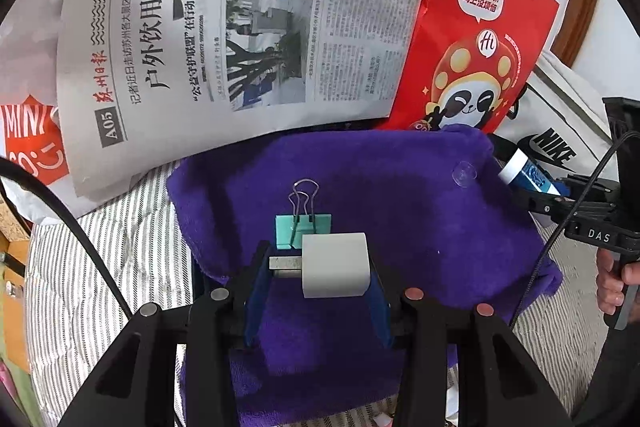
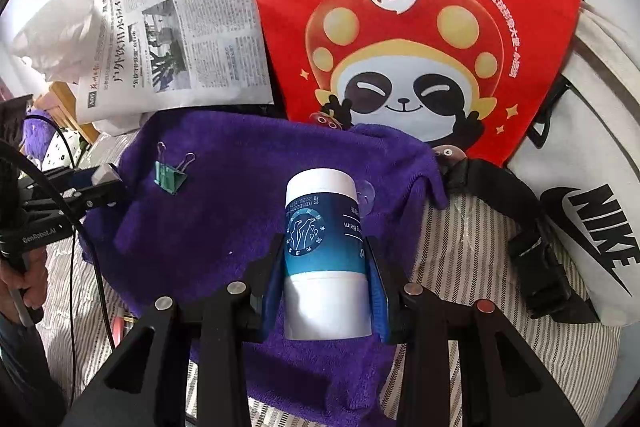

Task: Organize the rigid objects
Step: 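Carry the charger and the bottle over the purple towel with both tools, then lower the bottle upright onto the towel and open the right tool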

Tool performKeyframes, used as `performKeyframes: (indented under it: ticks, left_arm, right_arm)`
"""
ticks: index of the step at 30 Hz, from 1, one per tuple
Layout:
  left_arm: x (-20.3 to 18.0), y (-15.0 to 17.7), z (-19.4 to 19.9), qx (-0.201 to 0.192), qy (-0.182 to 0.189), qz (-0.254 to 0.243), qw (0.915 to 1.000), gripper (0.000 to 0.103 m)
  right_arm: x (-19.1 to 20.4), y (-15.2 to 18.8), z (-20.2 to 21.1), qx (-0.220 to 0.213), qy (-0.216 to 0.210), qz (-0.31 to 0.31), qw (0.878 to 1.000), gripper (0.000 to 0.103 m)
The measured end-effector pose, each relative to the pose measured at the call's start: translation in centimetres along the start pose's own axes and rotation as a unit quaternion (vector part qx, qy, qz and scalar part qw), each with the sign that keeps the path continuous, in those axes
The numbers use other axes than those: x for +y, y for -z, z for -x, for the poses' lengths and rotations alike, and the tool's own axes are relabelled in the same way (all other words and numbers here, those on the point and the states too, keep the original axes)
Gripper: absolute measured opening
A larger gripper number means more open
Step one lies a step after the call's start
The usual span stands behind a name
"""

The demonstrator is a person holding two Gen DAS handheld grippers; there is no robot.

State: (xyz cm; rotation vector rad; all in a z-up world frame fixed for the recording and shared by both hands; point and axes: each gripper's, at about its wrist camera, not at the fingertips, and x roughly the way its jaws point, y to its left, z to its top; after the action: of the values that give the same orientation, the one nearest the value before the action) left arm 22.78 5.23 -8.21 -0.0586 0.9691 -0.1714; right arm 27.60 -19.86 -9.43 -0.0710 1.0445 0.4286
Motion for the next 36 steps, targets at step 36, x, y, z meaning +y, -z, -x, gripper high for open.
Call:
performKeyframes:
  ticks: [36]
  left_arm:
    - [0.4, 0.9, -3.1, 0.045, -0.008, -0.013, 0.9989, 0.042]
  right_arm:
    - [1.7, 0.9, -6.1, 0.038, 0.028, 0.032, 0.998, 0.059]
